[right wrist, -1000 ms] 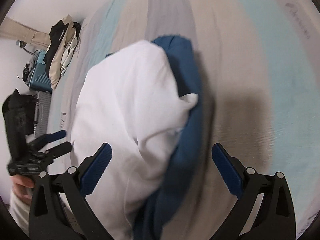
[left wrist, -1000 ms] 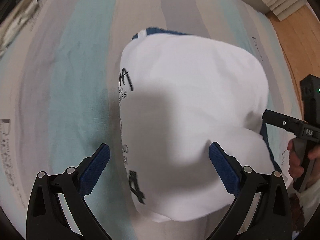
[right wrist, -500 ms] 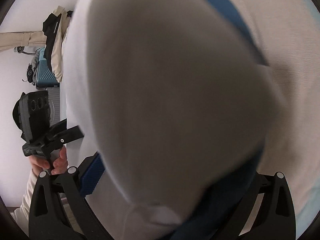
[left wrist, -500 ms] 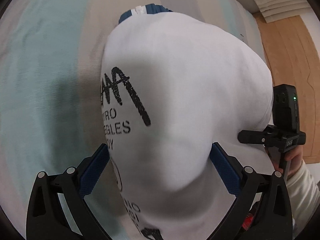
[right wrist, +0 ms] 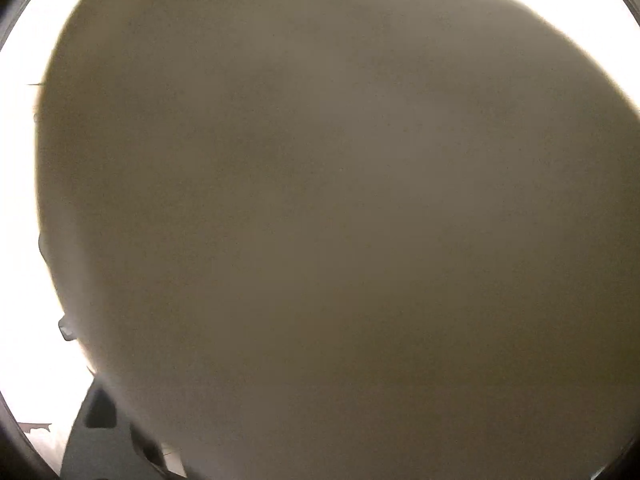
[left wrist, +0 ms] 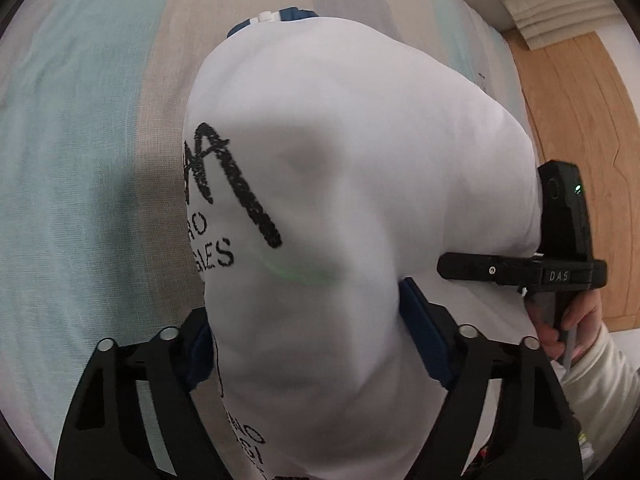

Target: Fold large clothes

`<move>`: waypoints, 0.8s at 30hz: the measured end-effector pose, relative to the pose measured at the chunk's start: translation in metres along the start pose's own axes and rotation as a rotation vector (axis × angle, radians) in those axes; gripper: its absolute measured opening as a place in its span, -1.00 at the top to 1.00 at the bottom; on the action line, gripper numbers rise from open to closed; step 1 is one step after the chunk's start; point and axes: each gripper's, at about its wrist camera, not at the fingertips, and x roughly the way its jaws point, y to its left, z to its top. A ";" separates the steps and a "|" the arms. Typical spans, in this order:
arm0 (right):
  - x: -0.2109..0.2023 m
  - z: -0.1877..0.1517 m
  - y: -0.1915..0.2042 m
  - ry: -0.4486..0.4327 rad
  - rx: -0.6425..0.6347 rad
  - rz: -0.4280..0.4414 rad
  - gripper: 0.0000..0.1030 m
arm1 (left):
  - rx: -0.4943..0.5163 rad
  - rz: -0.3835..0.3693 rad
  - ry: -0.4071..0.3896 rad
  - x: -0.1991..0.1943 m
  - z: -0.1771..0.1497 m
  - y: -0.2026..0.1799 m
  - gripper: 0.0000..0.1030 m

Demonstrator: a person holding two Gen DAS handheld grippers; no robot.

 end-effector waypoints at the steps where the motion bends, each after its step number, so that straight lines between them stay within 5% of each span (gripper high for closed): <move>1: 0.001 0.000 0.001 -0.002 0.002 0.002 -0.05 | 0.000 0.000 -0.002 0.000 0.002 -0.002 -0.39; 7: 0.000 -0.008 0.010 -0.054 -0.008 -0.006 0.20 | 0.034 0.048 -0.031 -0.002 0.001 -0.016 -0.07; 24: -0.017 -0.042 0.055 -0.193 -0.065 -0.060 0.57 | 0.103 0.141 -0.112 -0.030 -0.015 -0.061 0.21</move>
